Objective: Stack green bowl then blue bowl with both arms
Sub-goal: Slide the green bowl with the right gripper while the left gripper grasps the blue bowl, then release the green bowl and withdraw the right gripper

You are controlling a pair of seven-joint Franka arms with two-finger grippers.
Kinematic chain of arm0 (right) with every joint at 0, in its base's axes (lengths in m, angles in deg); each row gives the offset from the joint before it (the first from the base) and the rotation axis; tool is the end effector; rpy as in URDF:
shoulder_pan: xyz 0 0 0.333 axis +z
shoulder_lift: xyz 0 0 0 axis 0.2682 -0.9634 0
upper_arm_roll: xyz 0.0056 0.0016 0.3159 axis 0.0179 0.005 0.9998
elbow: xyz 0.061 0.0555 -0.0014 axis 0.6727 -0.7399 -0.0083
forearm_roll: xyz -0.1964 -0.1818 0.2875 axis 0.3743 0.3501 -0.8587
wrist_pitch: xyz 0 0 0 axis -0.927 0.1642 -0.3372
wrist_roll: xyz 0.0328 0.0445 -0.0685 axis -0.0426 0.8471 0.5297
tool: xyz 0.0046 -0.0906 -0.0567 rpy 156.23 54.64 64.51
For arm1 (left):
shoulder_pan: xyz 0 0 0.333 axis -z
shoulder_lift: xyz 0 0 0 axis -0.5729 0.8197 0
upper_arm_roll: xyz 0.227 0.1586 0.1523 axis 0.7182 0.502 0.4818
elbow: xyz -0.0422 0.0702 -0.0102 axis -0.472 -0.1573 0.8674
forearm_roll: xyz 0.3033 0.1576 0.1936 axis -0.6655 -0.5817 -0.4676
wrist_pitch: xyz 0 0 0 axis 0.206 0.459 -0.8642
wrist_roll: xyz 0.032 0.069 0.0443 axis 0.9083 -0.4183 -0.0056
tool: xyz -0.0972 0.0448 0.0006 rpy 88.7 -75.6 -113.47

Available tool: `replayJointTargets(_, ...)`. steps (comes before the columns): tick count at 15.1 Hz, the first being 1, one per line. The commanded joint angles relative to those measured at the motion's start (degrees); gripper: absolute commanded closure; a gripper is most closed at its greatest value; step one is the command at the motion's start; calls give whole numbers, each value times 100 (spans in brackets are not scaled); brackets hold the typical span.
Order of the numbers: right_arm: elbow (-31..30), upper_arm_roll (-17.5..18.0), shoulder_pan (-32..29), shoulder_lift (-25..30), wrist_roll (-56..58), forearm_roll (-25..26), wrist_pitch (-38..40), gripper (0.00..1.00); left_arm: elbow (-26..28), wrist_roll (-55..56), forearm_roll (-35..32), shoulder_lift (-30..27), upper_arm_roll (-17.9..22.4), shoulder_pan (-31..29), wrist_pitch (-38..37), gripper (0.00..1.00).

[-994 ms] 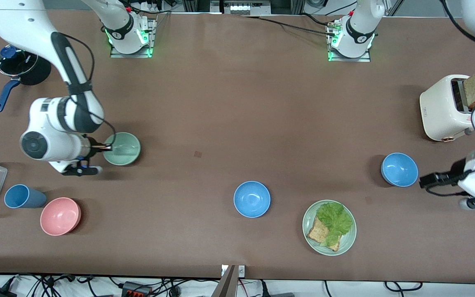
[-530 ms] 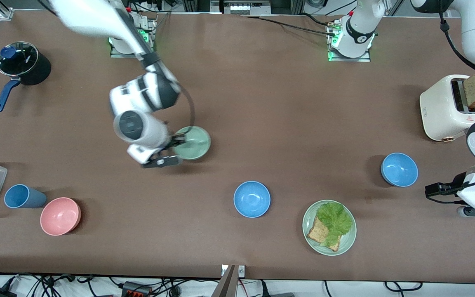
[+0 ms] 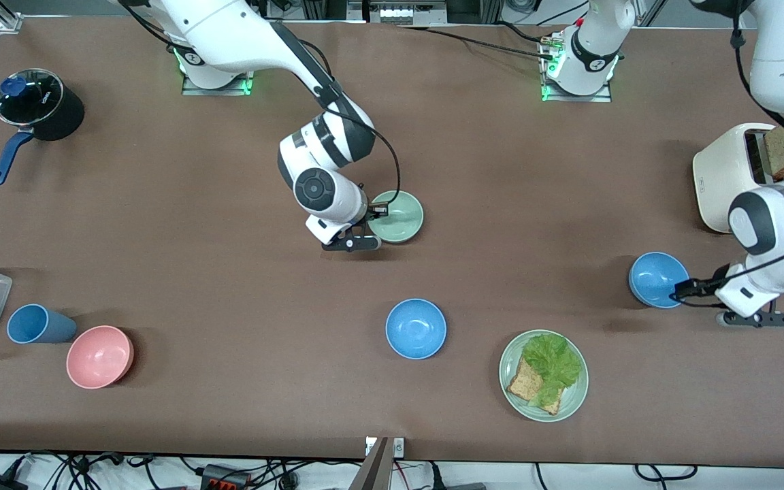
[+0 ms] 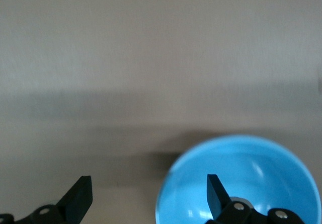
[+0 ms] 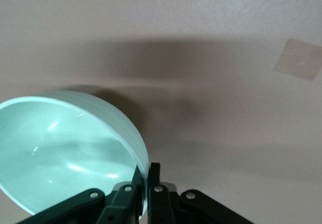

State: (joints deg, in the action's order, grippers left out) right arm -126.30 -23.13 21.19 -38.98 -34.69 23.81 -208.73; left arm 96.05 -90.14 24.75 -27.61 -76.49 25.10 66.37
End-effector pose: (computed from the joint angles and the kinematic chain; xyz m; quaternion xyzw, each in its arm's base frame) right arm 0.5123 0.4409 0.1979 -0.9890 -0.0013 0.1193 0.0872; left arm 0.6396 0.1685 0.2311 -0.9999 0.0046 0.0015 0.0165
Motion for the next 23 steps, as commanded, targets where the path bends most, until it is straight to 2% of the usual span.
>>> replayJointTargets(1, 153, -69, 200, -127, -247, -116, -253, 97, 808, -136, -67, -632, -73, -52, 139, 0)
replayJointTargets(2, 171, -78, 218, -110, -369, -185, -289, 33, 931, -136, -67, -668, -73, -52, 218, 0)
replayJointTargets(3, 284, -87, 210, -66, -579, -116, -272, 0, 1054, -136, -67, -669, -81, -52, 401, 1)
replayJointTargets(6, 707, -314, 130, 354, -643, -37, 17, 0, 1460, -136, -67, -607, -90, -35, 1132, 11)
replayJointTargets(9, 838, -920, 140, 943, -591, 515, 596, 0, 1443, -136, -67, -546, -90, -35, 1150, 29)
replayJointTargets(10, 926, -1043, 78, 1085, -564, 735, 911, 0, 1442, -145, -76, -537, -90, -35, 1150, 45)
replayJointTargets(11, 1040, -1184, 17, 1216, -547, 919, 1202, 0, 1425, -145, -67, -519, -90, 0, 1133, 55)
replayJointTargets(12, 1154, -1333, -10, 1348, -538, 1034, 1466, 0, 1425, -119, -67, -528, -90, 1, 1133, 78)
replayJointTargets(13, 1234, -1535, -62, 1437, -538, 1088, 1755, 0, 1416, -153, -67, -528, -90, 9, 1124, 92)
replayJointTargets(14, 1330, -1737, -98, 1472, -538, 1088, 1985, 0, 1416, -154, -76, -537, -99, 1, 1124, 99)
replayJointTargets(16, 1524, -2176, -107, 1499, -477, 1080, 2311, 0, 1407, -310, -76, -589, -134, 18, 1115, 99)
replayJointTargets(20, 1569, -2687, -194, 1508, 259, 1036, 2532, 0, 1416, -444, -50, -1071, -397, -25, 765, 99)
replayJointTargets(21, 1569, -2758, -264, 1517, 584, 1010, 2523, 0, 1416, -426, -24, -1273, -494, -34, 511, 99)
replayJointTargets(23, 1569, -2671, -719, 1631, 1217, 965, 2514, 0, 1399, -208, 3, -1712, -722, -26, -139, 99)
